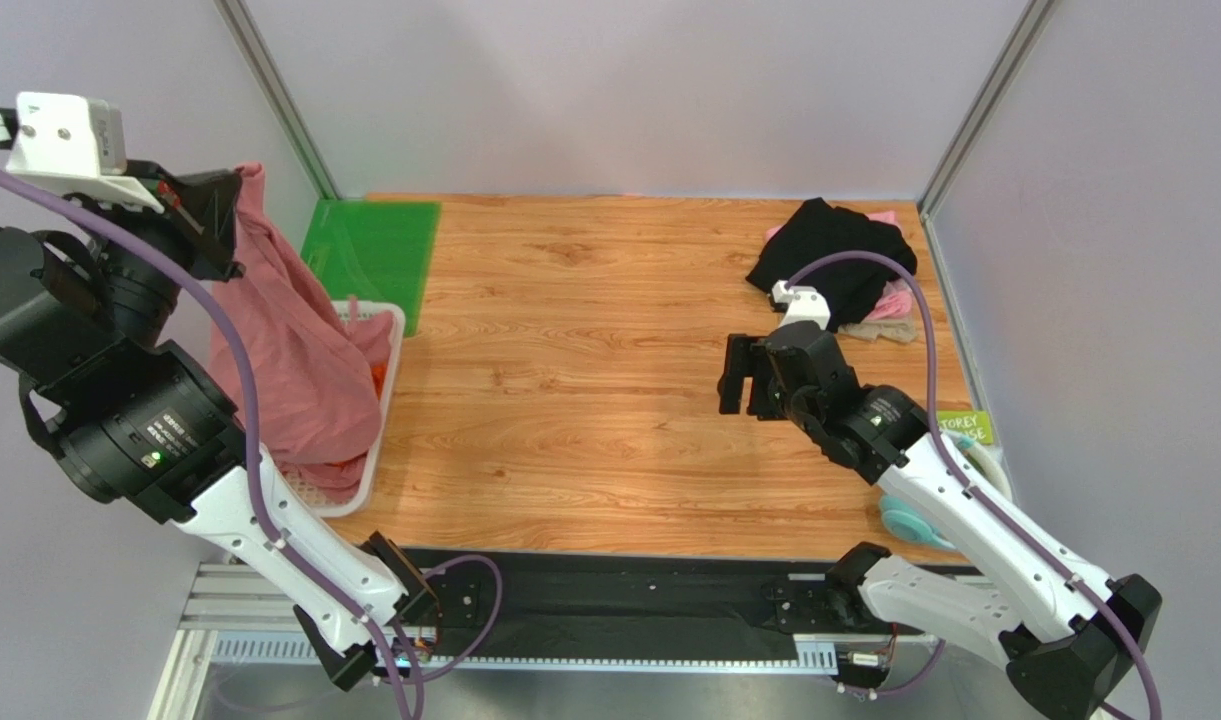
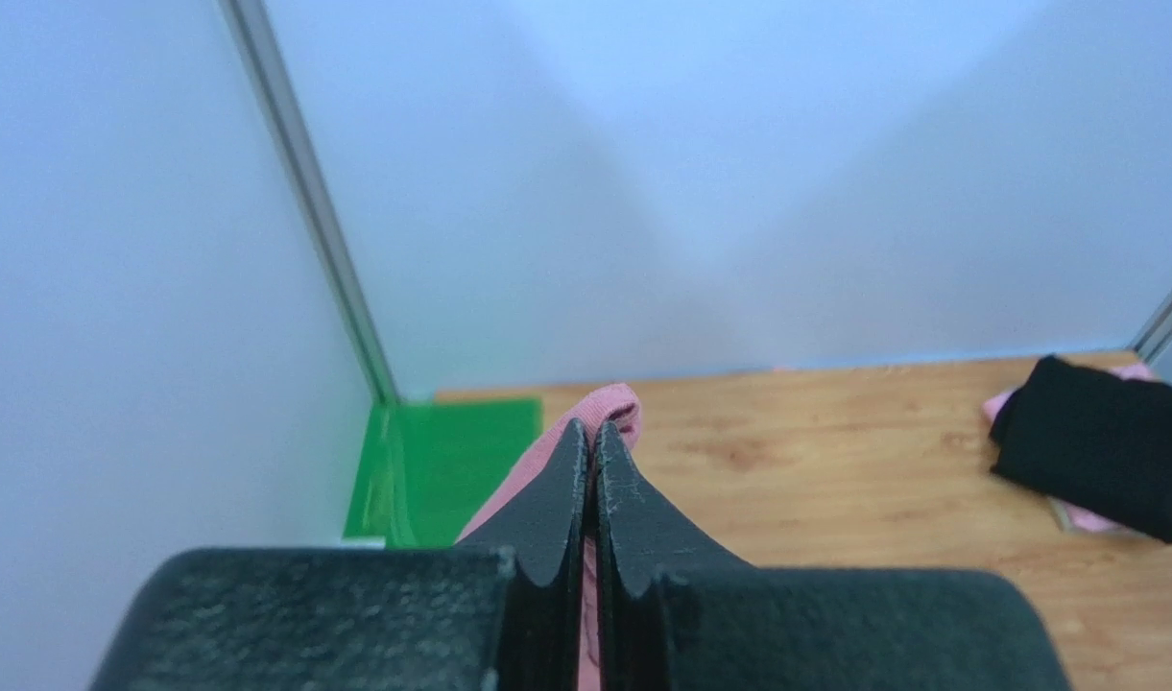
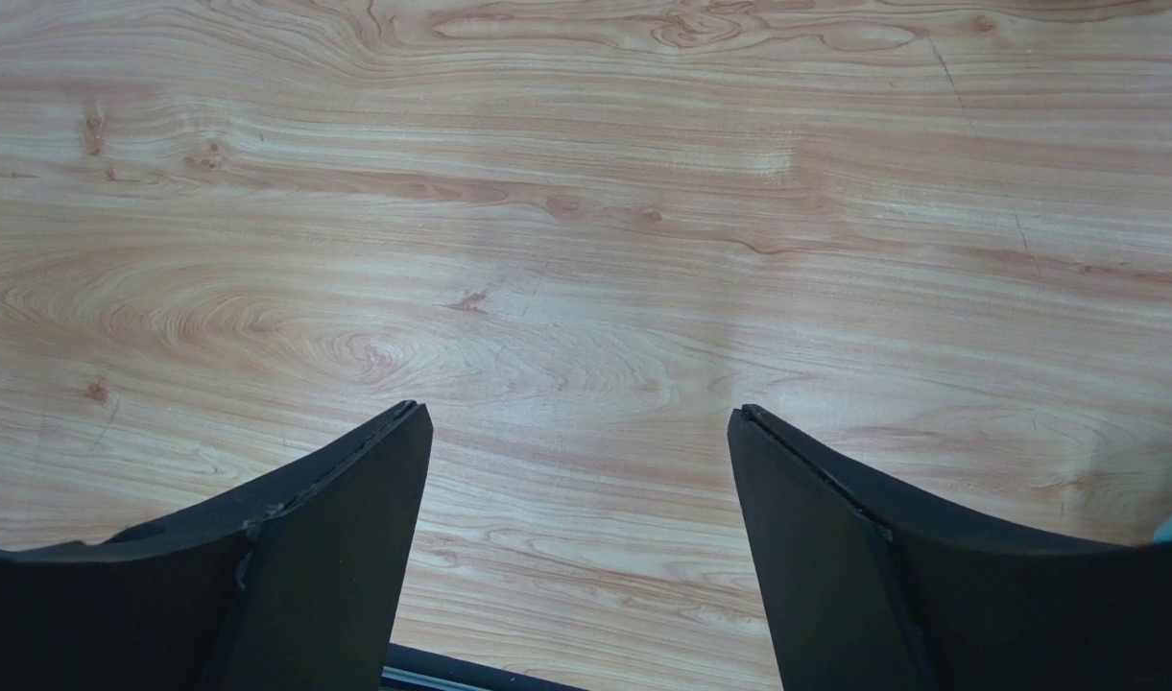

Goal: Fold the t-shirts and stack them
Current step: Move the tshirt to the center of the board

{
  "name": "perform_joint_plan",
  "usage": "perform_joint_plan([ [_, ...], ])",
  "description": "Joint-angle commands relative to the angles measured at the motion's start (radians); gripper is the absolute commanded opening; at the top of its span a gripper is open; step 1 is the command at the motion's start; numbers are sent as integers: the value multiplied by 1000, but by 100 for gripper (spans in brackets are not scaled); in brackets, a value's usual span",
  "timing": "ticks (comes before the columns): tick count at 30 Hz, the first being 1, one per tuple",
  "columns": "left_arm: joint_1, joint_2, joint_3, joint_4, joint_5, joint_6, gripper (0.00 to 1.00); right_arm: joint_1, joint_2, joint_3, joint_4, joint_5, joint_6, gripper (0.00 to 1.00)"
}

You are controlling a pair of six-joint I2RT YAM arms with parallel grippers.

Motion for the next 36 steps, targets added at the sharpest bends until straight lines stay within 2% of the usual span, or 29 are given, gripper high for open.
perform_joint_plan([
  [1,5,20,124,379,18,-316,0,5,-38,-18,35,6,-17,81],
  [2,7,42,185,396,-3,-377,0,5,-40,-20,35,11,-18,81],
  [3,7,117,344,403,-15,-425,0,5,-41,-21,35,14,-17,81],
  [5,5,180,462,412,-66,-533,0,3,-45,-29,37,13,-12,80],
  [7,5,164,381,550,-74,-600,0,5,-54,-40,43,9,-3,80],
  [9,7,92,215,752,-66,-670,0,5,-63,-58,52,6,2,80],
  [15,5,66,237,1030,58,-792,0,5,-91,-73,65,3,0,79],
  [18,5,27,246,1103,86,-822,0,5,-100,-84,84,-10,8,78],
  [24,5,-6,246,1231,106,-976,0,5,-124,-110,95,-14,14,77],
  [29,5,1,306,1261,95,-1039,0,5,-134,-121,107,-18,5,77],
  [36,7,-23,292,1288,52,-1063,0,5,-129,-147,143,-41,10,77],
])
